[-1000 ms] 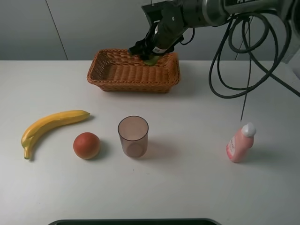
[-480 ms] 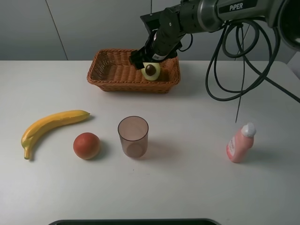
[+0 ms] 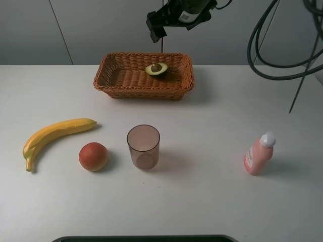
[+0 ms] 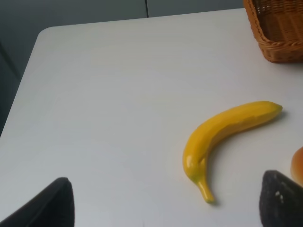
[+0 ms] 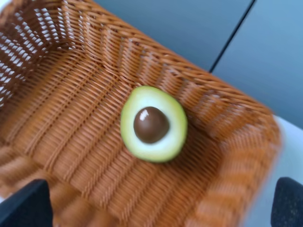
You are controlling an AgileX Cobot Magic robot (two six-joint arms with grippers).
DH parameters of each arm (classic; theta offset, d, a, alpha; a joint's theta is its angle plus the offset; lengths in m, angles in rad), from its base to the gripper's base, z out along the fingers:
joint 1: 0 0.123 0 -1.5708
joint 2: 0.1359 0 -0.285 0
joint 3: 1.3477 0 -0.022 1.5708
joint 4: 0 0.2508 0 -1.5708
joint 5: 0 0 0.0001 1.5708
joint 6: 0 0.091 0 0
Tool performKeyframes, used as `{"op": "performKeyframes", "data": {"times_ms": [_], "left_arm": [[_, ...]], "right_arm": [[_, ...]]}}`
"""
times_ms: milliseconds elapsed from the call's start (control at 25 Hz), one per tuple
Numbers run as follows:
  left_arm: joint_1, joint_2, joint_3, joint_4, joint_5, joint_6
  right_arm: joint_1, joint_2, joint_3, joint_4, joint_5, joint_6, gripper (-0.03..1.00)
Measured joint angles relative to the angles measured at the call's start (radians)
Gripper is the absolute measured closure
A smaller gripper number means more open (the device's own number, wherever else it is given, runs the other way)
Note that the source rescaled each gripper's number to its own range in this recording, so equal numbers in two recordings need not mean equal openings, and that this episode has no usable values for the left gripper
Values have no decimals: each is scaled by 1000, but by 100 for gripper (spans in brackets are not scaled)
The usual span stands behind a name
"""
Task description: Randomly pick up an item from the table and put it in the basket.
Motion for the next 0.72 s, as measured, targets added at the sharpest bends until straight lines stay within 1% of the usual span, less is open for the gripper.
{"op": "performKeyframes", "data": {"times_ms": [80, 200, 320, 440, 560, 720], "left_arm": [[0, 0, 0, 0, 0, 0], [0, 0, 0, 0, 0, 0], [0, 0, 0, 0, 0, 0], [0, 0, 0, 0, 0, 0], [0, 0, 0, 0, 0, 0], [0, 0, 0, 0, 0, 0]], "right_arm": [[0, -103, 10, 0, 76, -30, -3], [0, -280, 59, 3, 158, -98, -3], [0, -477, 140, 36, 249, -159, -3], [0, -668, 258, 49, 315, -178, -3], [0, -847, 393, 53, 345, -180, -3], [0, -1086, 587, 103, 357, -180, -3]]}}
